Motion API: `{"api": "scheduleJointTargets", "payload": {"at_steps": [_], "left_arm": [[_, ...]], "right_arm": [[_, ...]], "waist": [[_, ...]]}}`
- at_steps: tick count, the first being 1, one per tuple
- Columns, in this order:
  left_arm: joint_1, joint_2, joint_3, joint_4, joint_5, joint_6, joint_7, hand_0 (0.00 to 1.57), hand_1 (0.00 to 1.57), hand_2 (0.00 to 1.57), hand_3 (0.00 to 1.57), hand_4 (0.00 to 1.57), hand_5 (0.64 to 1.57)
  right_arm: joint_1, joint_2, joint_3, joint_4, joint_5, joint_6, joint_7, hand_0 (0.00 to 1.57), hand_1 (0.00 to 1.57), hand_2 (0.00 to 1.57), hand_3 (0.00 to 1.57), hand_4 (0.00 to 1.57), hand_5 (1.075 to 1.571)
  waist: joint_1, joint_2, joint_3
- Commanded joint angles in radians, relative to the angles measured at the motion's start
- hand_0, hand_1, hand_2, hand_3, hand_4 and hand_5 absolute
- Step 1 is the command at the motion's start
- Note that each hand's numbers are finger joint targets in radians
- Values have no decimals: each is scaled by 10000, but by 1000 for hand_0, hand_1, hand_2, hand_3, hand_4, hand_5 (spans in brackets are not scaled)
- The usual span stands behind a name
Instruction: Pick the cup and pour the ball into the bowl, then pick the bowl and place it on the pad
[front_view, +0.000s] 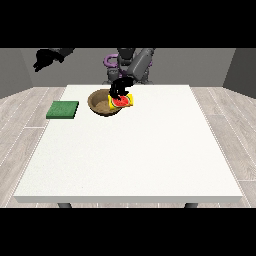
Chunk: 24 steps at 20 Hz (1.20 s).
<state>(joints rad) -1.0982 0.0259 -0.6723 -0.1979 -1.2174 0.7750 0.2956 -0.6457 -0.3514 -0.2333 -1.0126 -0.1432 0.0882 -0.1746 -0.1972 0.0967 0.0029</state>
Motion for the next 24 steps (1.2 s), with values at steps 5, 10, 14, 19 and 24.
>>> {"api": "scheduleJointTargets", "payload": {"at_steps": [5, 10, 14, 19, 24], "left_arm": [[231, -252, -1572, -766, -1799, -1980, 1624, 1529, 1529, 1571, 1571, 1505, 1169], [-118, -257, -2002, -1894, -2416, -3223, 1939, 1527, 1527, 1571, 1571, 1481, 1209], [-353, -259, -1813, -2759, -2262, -4309, 1464, 1532, 1532, 1571, 1571, 1459, 1228], [137, -147, -1044, -2703, -2028, -3698, 722, 1534, 1534, 1571, 1571, 1509, 1188], [441, 558, 503, -3541, -339, -2933, -56, 1483, 1483, 1571, 1571, 1411, 1315]], "right_arm": [[17, 388, 266, 401, 243, -76, -424, 0, 0, 344, 610, 575, 1565], [-382, -41, -201, 937, 15, 97, -738, 0, 0, 377, 660, 581, 1565], [285, -142, -267, 1340, 93, 251, -1098, 0, 0, 354, 634, 585, 1564], [1067, -212, -456, 945, -93, 175, -882, 0, 0, 338, 598, 576, 1563], [1674, -258, -304, 880, 94, 44, -337, 0, 0, 361, 641, 562, 1565]], "waist": [[-284, -19, -24], [122, 220, -22], [490, -322, -20], [402, -765, -27], [778, -1794, -38]]}}
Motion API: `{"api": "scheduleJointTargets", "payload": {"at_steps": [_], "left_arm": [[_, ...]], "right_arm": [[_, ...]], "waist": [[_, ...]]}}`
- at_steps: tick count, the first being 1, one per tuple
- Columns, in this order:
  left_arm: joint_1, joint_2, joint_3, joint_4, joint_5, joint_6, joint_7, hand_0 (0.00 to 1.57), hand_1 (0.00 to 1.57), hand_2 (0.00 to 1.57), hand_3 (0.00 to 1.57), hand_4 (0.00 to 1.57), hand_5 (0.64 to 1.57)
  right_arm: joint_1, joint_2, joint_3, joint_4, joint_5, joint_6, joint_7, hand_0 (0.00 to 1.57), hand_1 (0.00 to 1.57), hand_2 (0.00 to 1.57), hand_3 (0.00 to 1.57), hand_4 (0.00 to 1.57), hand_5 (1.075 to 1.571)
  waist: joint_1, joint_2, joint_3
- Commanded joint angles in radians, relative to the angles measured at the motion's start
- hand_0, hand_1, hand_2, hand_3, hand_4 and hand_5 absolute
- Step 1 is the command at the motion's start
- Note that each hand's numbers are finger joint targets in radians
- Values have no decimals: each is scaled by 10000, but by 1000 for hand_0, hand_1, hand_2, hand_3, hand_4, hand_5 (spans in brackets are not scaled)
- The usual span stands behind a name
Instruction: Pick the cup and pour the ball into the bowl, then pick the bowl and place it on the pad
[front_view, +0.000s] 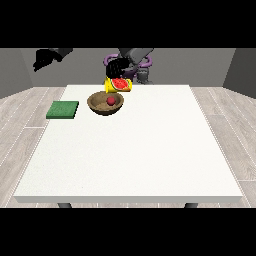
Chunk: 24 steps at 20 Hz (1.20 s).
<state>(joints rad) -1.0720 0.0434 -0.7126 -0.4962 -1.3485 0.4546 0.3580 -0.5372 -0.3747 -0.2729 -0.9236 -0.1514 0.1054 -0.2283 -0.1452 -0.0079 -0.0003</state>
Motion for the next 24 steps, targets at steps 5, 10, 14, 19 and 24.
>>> {"api": "scheduleJointTargets", "payload": {"at_steps": [5, 10, 14, 19, 24], "left_arm": [[20, 1655, 2577, -1561, 2645, 982, -1747, 1522, 1522, 1571, 1571, 1190, 1484], [1108, 2227, 4163, -2131, 4959, 1263, -3395, 1527, 1527, 1571, 1571, 1316, 1450], [1888, 1805, 5328, -2596, 7268, 587, -4794, 1238, 1238, 1571, 1571, 1417, 1337], [1427, 394, 7839, -3827, 11315, -1201, -4982, 239, 239, 0, 0, 788, 1568], [1489, 927, 9664, -4350, 14524, -4500, -4931, 0, 0, 0, 0, 466, 1540]], "right_arm": [[953, 28, -245, 227, 135, -503, -298, 0, 0, 464, 630, 570, 1564], [1073, 655, 84, -335, 330, -956, -539, 0, 0, 494, 659, 578, 1567], [476, 1255, 484, -884, 311, -1258, 182, 0, 0, 580, 701, 587, 1571], [469, 1420, 368, -781, 96, -1185, 122, 0, 0, 435, 534, 641, 1571], [961, 1795, 293, -694, -42, -1346, 75, 0, 0, 396, 431, 678, 1571]], "waist": [[1217, -461, -8], [1269, 14, -18], [1259, 227, -59], [1424, 510, -204], [2141, 348, -83]]}}
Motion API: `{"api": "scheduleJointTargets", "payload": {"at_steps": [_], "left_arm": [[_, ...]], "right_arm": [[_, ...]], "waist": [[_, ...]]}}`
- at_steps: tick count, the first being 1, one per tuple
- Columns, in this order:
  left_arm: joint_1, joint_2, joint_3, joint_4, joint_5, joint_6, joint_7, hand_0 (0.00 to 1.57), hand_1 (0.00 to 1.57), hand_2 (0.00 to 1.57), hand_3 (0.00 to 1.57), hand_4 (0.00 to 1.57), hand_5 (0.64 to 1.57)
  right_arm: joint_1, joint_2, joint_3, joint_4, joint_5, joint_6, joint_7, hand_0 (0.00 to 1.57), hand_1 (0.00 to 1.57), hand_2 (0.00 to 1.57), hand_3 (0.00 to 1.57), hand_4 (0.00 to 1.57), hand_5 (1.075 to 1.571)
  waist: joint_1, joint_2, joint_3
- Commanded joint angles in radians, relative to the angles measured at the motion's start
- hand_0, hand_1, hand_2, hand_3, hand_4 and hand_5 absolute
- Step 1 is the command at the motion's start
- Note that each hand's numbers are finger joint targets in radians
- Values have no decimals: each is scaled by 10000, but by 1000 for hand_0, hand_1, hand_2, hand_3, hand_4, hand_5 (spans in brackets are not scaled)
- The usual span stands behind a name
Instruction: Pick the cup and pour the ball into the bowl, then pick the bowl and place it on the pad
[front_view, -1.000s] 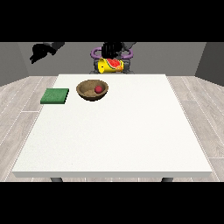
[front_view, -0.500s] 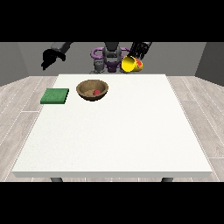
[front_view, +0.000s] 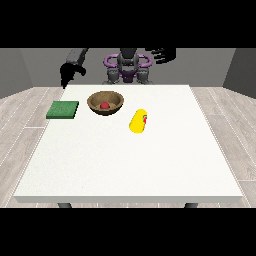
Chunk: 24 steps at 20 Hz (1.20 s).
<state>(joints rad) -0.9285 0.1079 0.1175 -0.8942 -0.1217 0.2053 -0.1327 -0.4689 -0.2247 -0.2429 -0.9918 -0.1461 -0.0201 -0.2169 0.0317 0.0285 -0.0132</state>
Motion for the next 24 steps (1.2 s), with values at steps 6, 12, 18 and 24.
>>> {"api": "scheduleJointTargets", "payload": {"at_steps": [6, 12, 18, 24], "left_arm": [[-90, 2827, 2914, 354, 4369, -5368, 1042, 0, 0, 0, 0, 308, 1537], [-51, 4137, 3615, 863, 5104, -5837, 1371, 0, 0, 0, 0, 261, 1548], [-216, 5157, 3943, 662, 6050, -6736, 2246, 0, 0, 0, 0, 179, 1562], [-135, 5202, 3949, 466, 6578, -6476, 2555, 0, 0, 0, 0, 135, 1563]], "right_arm": [[592, 965, 254, -373, -171, -193, -223, 0, 0, 0, 0, 0, 1568], [672, 1468, 1028, -723, 177, -209, -207, 0, 0, 0, 0, 0, 1569], [682, 1109, 350, 412, -155, 152, -1492, 0, 0, 0, 0, 0, 1571], [341, 1318, 174, 1327, -270, -6, -1978, 0, 0, 0, 0, 0, 1571]], "waist": [[373, 347, 116], [-557, 605, 131], [-82, 1108, 137], [-103, 1246, 137]]}}
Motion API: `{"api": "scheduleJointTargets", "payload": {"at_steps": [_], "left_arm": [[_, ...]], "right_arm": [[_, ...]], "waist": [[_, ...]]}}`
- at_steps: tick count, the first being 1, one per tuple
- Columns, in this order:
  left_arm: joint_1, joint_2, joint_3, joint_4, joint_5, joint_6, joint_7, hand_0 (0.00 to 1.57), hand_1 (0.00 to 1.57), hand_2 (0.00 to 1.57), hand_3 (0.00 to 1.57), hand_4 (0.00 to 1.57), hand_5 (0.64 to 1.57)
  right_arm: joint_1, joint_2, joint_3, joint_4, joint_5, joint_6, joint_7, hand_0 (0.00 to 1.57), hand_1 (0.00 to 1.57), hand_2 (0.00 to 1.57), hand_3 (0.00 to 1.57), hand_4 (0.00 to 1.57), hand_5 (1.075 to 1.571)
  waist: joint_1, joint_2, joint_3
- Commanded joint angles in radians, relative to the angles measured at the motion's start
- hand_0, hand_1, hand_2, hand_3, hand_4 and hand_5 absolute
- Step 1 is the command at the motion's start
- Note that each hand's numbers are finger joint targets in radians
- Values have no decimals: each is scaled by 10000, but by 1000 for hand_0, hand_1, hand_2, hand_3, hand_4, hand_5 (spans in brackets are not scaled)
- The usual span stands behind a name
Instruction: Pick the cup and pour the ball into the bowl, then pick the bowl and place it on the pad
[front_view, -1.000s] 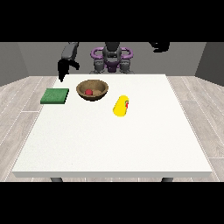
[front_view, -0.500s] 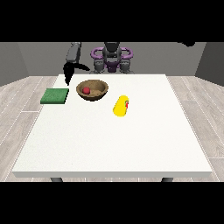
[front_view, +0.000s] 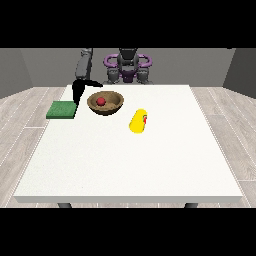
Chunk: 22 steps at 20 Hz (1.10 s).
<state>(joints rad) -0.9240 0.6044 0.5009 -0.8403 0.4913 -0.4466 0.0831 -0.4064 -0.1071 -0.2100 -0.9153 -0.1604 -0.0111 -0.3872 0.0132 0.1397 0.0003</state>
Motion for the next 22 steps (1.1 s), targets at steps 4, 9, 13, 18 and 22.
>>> {"api": "scheduleJointTargets", "payload": {"at_steps": [4, 9, 13, 18, 22], "left_arm": [[-296, 486, 163, -241, 852, -190, 606, 0, 0, 0, 0, 143, 1566], [-395, 657, 243, -742, 1484, -425, 885, 0, 0, 0, 0, 117, 1568], [-559, 436, -148, -1360, 1692, -89, 1447, 0, 0, 0, 0, 0, 1567], [-189, 132, -298, -1695, 1431, 291, 857, 0, 0, 0, 0, 0, 1569], [-987, 582, -82, -1664, 1913, 285, 1464, 0, 0, 0, 0, 0, 1571]], "right_arm": [[-647, -206, -524, 1314, -414, 382, -797, 0, 0, 0, 0, 0, 1570], [-778, -427, -1024, 2374, -713, 702, -1738, 0, 0, 0, 0, 0, 1569], [-1360, -494, -1167, 3224, -668, 385, -1898, 0, 0, 0, 0, 0, 1567], [-1354, 61, -1060, 3472, -871, 663, -1955, 0, 0, 0, 0, 148, 1571], [-662, -183, -1112, 4046, -758, 500, -1470, 1571, 1571, 1571, 809, 949, 1529]], "waist": [[251, 753, 3], [718, 1246, 7], [1174, 1193, 10], [870, 1191, 5], [1065, 1850, 6]]}}
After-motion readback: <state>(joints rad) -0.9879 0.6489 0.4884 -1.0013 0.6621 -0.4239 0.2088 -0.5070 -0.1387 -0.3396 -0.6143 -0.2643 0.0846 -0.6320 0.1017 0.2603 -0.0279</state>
